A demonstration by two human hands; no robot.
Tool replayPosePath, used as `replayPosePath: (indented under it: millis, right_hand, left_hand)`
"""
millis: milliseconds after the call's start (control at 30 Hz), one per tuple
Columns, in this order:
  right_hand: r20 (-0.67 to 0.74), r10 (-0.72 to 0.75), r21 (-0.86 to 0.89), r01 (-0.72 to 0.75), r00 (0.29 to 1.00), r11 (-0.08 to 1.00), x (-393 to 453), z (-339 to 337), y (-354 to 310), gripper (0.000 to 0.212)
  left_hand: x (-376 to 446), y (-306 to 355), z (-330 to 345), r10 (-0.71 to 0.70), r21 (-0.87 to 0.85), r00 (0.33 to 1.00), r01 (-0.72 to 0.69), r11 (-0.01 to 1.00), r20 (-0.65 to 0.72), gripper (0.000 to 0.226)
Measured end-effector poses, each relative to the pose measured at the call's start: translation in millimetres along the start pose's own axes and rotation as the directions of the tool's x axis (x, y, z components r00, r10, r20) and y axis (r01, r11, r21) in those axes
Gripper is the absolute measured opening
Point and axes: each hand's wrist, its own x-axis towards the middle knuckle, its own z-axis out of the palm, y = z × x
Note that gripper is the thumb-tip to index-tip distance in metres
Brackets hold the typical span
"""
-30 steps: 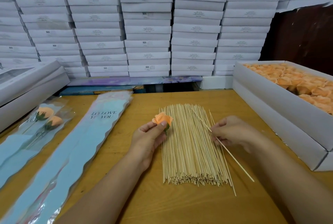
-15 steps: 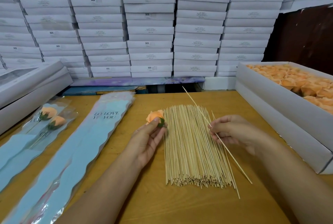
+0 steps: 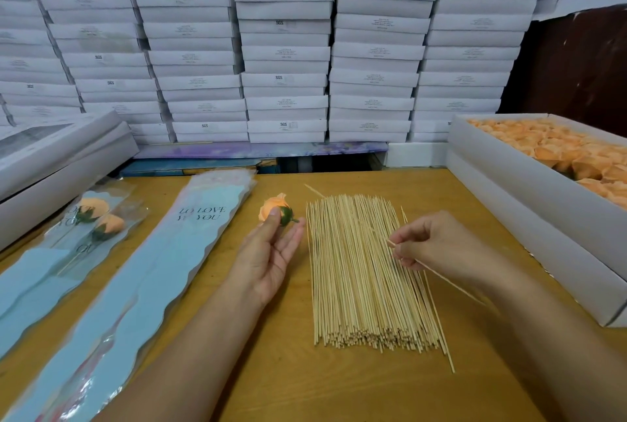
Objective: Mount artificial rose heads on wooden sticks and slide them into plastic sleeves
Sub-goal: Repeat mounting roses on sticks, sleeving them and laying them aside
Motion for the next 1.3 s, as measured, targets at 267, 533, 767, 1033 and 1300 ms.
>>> replayPosePath:
  millis: [267,533,767,1033,1300]
  right_hand:
    - [0.055,0.013,-0.175,-0.003,0.998,0.985,-3.4,1.4,-5.1,0.018]
    - [0.069,0.027,-0.213,-0.011,0.997,0.977,-4.2,2.1,-4.9,0.021]
    - [0.083,0.035,-0.215,-0.017,0.996,0.977,-4.0,3.6,-4.1,0.017]
    - [0.08,0.038,-0.212,-0.02,0.996,0.977,-5.1,4.3,-4.4,0.018]
    - [0.084,0.025,-0.244,-0.004,0.996,0.97,-4.1,4.7,-2.9,0.022]
  left_hand:
    - [4.3,1.3,-3.5,0.066,0.021,0.997,-0.065,0.998,-0.033,0.026]
    - [5.8,1.3,-4.6,0.078,0.017,0.995,-0.077,0.997,-0.057,0.031]
    - [7.0,0.5,-5.8,0.077,0.032,0.996,-0.076,0.997,-0.052,0.028]
    - [6.7,0.0,-5.9,0.075,0.038,0.996,-0.073,0.997,-0.052,0.031]
    - [5.8,0.3,-6.9,0.063,0.039,0.996,-0.061,0.997,-0.057,0.031]
